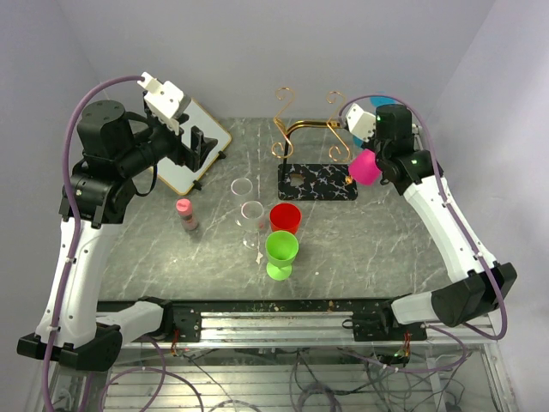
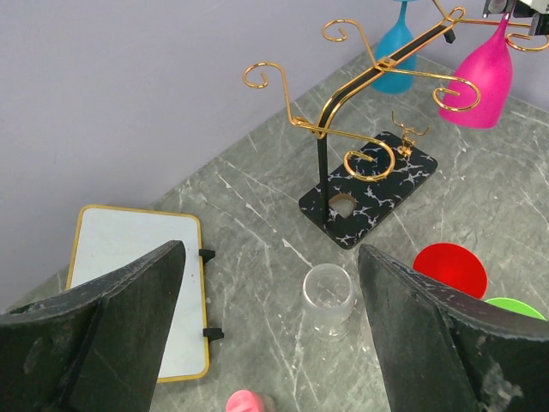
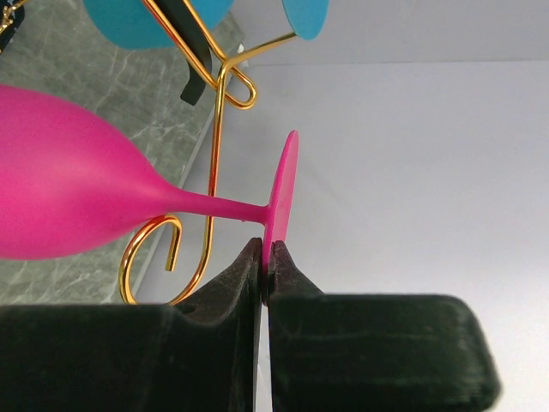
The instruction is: Place the wine glass upside down on the wine glass rack
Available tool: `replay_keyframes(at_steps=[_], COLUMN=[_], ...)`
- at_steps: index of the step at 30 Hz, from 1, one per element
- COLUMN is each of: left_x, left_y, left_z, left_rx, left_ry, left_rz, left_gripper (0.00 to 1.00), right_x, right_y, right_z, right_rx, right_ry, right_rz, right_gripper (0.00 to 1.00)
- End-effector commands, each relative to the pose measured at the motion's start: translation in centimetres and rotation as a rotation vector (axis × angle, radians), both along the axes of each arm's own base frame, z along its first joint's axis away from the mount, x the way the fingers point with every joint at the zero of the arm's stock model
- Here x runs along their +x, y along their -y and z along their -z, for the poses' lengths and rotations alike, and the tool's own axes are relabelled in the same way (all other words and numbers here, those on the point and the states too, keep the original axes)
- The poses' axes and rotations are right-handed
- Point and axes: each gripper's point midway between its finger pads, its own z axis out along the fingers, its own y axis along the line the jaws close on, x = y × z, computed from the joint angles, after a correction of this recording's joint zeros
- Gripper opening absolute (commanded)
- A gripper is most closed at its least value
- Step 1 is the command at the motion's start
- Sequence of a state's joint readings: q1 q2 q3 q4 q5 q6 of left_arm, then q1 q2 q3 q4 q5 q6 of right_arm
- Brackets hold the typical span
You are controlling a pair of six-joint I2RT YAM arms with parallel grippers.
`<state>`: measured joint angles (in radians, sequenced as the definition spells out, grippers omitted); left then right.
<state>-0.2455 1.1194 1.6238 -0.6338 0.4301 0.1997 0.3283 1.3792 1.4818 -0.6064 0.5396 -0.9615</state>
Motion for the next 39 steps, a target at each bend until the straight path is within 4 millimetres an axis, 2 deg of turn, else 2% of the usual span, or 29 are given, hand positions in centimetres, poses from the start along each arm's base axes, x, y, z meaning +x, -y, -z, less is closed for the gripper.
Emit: replay_keyframes(at_steps=[1,9,21,39], left_x=[0.0,0.2,0.5,0.5], left_y=[-0.2,-0.1,0.2,0.3], left_z=[-0.4,-0.4,-0.2,-0.1], left_rx=[0.008,0.008,0.007,0.009], left_ry=[0.02,0.017,0.005,0.005], left_rz=[0.001,0.008,0.016,0.022], left_gripper=[0.92,0.91,0.9,0.9], right_x=[-0.1,-0.2,-1.0,-2.6], right_y=[1.0,1.3,3.1,3.5], right_z=[-0.1,0.3,0.6,1.1], right_rx=[-0.027,-0.035,-0.038,-0.006], right_ry=[0.023,0.016,0.007,-0.033], right_rz=[0.063,0.083,0.13,0.104], right_gripper=[0.0,0.0,0.0,0.0])
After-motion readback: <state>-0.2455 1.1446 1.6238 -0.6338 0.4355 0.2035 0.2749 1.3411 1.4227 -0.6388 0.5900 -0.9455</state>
